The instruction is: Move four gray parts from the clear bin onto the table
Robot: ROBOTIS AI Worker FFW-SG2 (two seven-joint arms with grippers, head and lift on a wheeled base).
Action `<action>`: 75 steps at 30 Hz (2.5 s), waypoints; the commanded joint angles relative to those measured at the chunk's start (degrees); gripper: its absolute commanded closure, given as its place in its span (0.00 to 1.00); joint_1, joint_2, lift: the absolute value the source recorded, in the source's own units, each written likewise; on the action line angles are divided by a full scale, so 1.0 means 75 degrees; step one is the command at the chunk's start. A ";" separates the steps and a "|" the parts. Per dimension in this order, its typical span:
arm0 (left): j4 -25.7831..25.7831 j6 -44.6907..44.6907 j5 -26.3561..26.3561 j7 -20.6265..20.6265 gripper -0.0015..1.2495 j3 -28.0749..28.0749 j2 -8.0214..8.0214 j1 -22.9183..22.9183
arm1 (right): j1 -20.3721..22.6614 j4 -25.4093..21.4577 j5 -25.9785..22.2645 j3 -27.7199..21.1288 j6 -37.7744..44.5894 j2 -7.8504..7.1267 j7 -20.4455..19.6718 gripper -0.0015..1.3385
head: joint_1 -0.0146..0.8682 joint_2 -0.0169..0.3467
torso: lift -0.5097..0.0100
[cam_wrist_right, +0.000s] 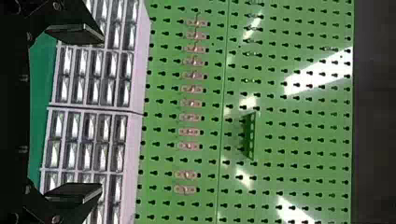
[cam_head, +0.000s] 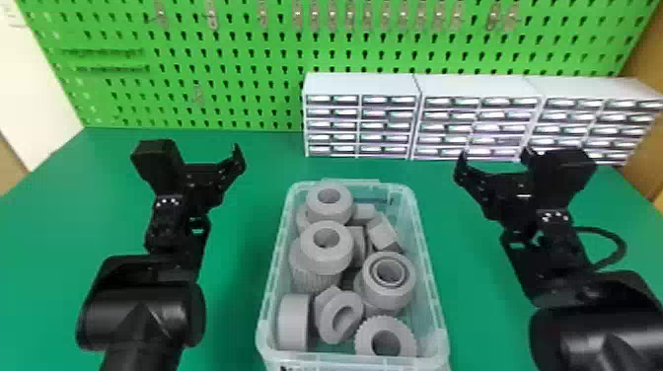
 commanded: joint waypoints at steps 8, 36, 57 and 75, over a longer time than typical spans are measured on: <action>0.0001 0.0001 -0.0002 -0.0004 0.06 -0.0051 -0.0020 0.0063 | -0.0104 -0.0401 0.0001 0.0057 0.0786 -0.0101 0.0000 0.13 | 0.80 0.24 | 0.88; 0.0024 0.0118 -0.0049 0.0008 0.06 -0.0215 -0.0020 0.0192 | -0.1569 -0.3495 -0.1464 -0.0330 0.7993 -0.0265 0.0023 0.14 | 0.80 0.24 | 0.88; 0.0048 0.0212 -0.0096 0.0008 0.06 -0.0239 -0.0020 0.0250 | -0.3175 -0.3049 -0.2483 -0.0213 1.1497 -0.0464 0.0023 0.15 | 0.80 0.24 | 0.88; 0.0048 0.0340 -0.0202 0.0008 0.06 -0.0145 -0.0020 0.0285 | -0.4253 -0.1327 -0.2870 0.0795 1.1708 -0.0405 0.0023 0.15 | 0.80 0.24 | 0.88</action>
